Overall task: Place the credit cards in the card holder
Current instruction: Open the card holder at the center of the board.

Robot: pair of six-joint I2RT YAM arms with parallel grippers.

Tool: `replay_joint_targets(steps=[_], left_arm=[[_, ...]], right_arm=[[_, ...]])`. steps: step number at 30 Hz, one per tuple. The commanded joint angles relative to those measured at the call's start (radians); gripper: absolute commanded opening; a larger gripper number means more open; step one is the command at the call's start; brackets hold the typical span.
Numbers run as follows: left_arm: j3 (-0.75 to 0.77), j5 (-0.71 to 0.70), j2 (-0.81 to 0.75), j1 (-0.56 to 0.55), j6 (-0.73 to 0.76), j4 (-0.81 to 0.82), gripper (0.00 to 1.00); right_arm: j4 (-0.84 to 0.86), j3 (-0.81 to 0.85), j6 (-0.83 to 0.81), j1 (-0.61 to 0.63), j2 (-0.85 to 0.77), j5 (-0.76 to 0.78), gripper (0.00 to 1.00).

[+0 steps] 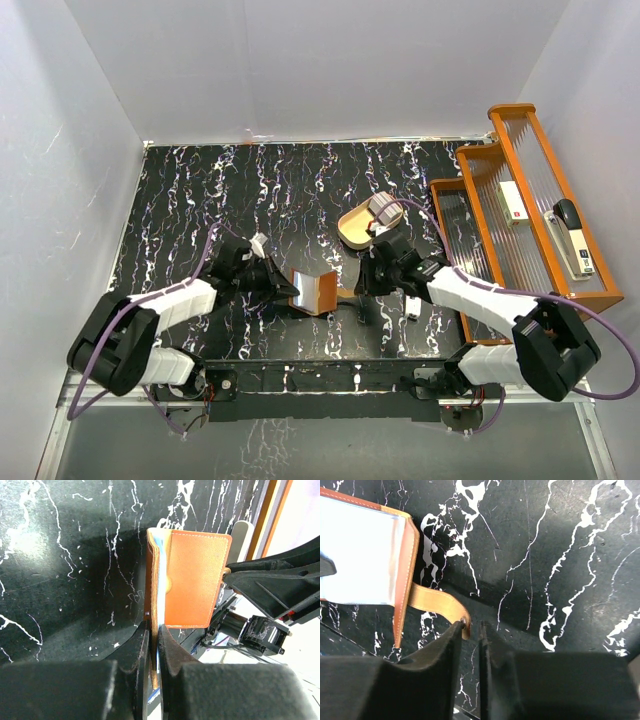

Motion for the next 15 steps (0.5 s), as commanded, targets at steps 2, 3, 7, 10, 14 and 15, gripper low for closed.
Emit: replay_joint_targets(steps=[2, 3, 7, 10, 14, 15], left_arm=[[0.019, -0.033, -0.107, -0.023, 0.006, -0.077, 0.0], [0.023, -0.054, -0.124, -0.03, 0.01, -0.098, 0.0], [0.053, -0.162, -0.163, -0.059, 0.013, -0.232, 0.0], [0.065, -0.193, -0.173, -0.087, 0.005, -0.267, 0.0], [0.065, -0.25, -0.181, -0.126, -0.019, -0.294, 0.0], [0.066, -0.266, -0.18, -0.134, -0.022, -0.306, 0.0]], right_arm=[[-0.097, 0.129, 0.034, -0.004, -0.056, 0.018, 0.29], [-0.107, 0.145, 0.045, -0.004, -0.073, 0.0, 0.32], [-0.103, 0.195, 0.104, 0.025, -0.132, -0.061, 0.4], [-0.057, 0.214, 0.144, 0.062, -0.143, -0.091, 0.43], [0.06, 0.197, 0.206, 0.092, -0.122, -0.121, 0.37], [0.092, 0.191, 0.219, 0.098, -0.106, -0.134, 0.36]])
